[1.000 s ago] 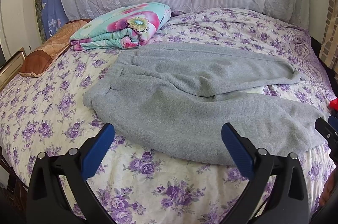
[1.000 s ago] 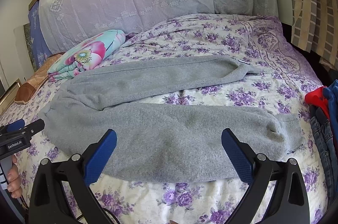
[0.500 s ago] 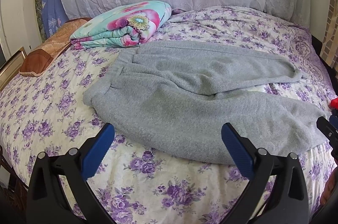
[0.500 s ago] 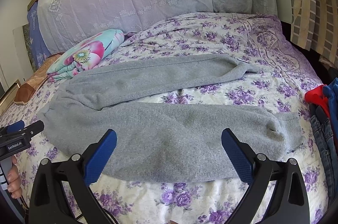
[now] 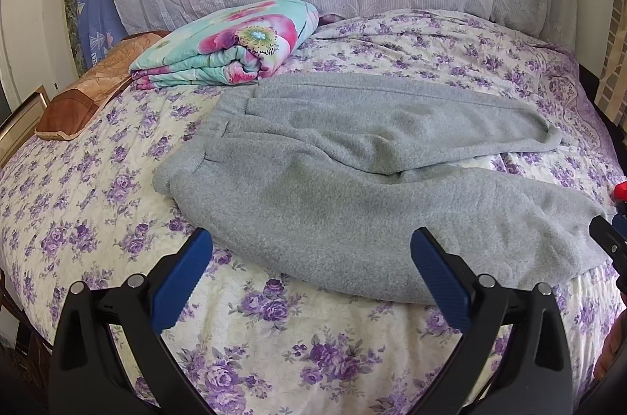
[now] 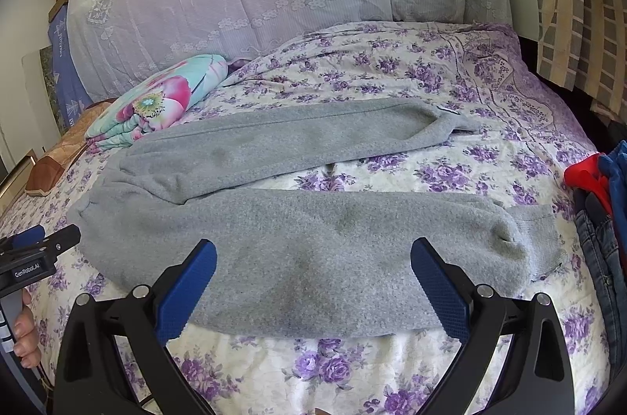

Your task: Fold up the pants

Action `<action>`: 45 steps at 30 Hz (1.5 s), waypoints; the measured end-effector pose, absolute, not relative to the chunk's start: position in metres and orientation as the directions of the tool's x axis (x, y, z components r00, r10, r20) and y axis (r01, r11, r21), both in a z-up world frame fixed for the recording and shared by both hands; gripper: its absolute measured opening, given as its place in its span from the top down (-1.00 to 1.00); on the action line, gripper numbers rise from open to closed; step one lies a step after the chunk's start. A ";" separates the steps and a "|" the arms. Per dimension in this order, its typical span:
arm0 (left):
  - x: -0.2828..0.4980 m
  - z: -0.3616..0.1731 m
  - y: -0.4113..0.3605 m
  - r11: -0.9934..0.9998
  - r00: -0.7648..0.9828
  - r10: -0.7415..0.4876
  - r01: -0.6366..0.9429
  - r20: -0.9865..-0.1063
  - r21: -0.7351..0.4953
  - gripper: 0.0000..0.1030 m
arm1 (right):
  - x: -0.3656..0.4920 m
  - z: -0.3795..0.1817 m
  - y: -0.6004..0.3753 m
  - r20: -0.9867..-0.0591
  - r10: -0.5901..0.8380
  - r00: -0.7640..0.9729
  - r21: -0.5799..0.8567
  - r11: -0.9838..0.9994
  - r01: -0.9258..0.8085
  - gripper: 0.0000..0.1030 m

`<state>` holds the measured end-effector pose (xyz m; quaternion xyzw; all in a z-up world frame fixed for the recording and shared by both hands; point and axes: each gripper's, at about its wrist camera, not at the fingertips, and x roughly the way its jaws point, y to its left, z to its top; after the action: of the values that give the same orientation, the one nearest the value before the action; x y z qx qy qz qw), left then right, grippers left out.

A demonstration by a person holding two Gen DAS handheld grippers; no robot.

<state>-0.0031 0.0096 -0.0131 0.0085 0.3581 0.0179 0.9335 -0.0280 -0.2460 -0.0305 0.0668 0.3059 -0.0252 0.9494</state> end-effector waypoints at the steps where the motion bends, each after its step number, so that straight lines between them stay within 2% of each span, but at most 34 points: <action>1: -0.003 -0.013 0.010 0.999 0.743 0.039 -0.027 -0.668 0.029 -0.92 | -0.028 -0.031 -0.246 -0.584 -0.007 0.812 0.112 0.990 0.090 -0.93; 13: 0.009 -0.021 0.014 0.999 0.732 0.044 -0.025 -0.680 0.038 -0.92 | -0.025 -0.032 -0.251 -0.588 -0.005 0.809 0.115 0.989 0.091 -0.93; 21: 0.071 -0.004 0.038 0.997 0.721 0.045 0.013 -0.692 0.079 -0.92 | -0.008 -0.029 -0.254 -0.604 0.038 0.796 0.131 0.990 0.052 -0.93; 30: 0.210 0.014 0.125 0.986 0.670 0.025 -0.138 -0.742 -0.092 -0.92 | 0.002 -0.044 -0.262 -0.639 0.009 0.769 0.121 0.989 0.089 -0.93; 36: 0.260 -0.010 0.136 0.980 0.607 -0.014 -0.150 -0.795 -0.131 -0.92 | 0.020 -0.048 -0.270 -0.661 -0.008 0.750 0.114 0.987 0.111 -0.93; 38: 0.268 -0.021 0.136 0.980 0.596 -0.024 -0.144 -0.803 -0.136 -0.82 | 0.028 -0.046 -0.270 -0.666 -0.004 0.746 0.112 0.988 0.105 -0.93; 40: 0.274 -0.033 0.137 0.978 0.574 -0.055 -0.133 -0.817 -0.160 -0.38 | 0.037 -0.042 -0.271 -0.664 0.003 0.748 0.110 0.990 0.094 -0.93; 45: 0.274 -0.052 0.139 0.972 0.592 -0.065 -0.144 -0.803 -0.185 -0.19 | 0.074 -0.022 -0.265 -0.633 0.049 0.772 0.090 0.996 0.010 -0.93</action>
<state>0.2738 0.1389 -0.0517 -0.1161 0.4512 0.0223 0.8846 0.0744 -0.2652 -0.0217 0.0439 0.3373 0.0105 0.9403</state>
